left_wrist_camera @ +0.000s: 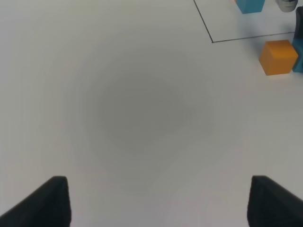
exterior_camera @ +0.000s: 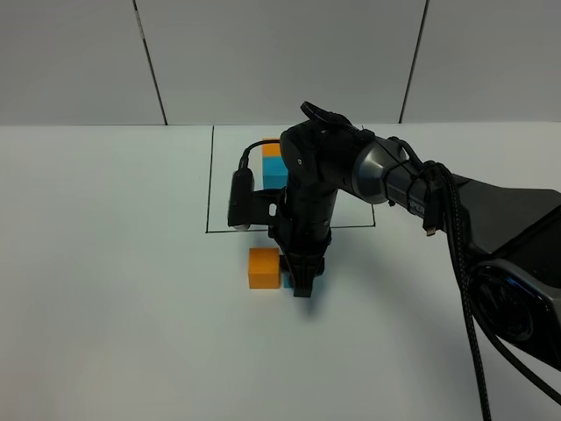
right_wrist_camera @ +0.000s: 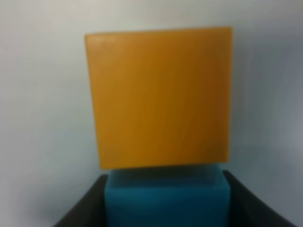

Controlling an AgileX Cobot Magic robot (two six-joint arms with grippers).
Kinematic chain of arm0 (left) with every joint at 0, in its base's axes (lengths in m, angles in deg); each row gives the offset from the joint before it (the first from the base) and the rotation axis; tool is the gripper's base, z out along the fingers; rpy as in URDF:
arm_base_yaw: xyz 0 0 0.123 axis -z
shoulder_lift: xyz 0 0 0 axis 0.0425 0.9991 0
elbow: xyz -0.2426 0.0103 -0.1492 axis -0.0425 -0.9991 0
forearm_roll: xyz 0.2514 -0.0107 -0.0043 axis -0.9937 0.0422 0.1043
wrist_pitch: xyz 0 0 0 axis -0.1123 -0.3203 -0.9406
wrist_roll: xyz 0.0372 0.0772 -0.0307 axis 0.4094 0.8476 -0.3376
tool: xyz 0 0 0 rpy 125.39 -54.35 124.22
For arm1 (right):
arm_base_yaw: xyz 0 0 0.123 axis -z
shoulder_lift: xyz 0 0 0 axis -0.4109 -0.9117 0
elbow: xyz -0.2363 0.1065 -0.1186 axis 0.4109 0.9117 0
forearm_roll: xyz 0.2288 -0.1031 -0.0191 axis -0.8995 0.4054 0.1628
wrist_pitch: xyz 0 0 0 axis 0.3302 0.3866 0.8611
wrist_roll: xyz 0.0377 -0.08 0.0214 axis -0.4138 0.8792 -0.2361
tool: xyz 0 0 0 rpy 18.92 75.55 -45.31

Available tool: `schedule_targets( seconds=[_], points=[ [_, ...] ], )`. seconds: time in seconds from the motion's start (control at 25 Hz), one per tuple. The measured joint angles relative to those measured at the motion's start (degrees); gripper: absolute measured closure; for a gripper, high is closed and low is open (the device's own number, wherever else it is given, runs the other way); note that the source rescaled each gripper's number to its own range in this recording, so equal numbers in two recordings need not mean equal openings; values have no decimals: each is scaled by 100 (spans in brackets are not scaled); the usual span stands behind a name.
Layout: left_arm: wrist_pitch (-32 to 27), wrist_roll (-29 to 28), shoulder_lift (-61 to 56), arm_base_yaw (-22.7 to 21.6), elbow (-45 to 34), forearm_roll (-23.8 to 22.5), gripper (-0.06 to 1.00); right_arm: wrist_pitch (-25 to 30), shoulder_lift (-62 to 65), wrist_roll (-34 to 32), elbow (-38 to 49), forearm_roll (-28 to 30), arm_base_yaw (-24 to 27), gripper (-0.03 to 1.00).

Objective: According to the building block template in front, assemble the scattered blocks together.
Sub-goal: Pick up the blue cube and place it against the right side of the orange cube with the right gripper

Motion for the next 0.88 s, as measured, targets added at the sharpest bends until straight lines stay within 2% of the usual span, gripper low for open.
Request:
schedule_targets(
  seconds=[0.68, 0.88],
  points=[
    [0, 0, 0, 0, 0, 0, 23, -62, -35, 6, -29, -77, 0, 95],
    [0, 5, 0, 0, 0, 0, 23, -79, -41, 214, -29, -164, 0, 95]
  ],
)
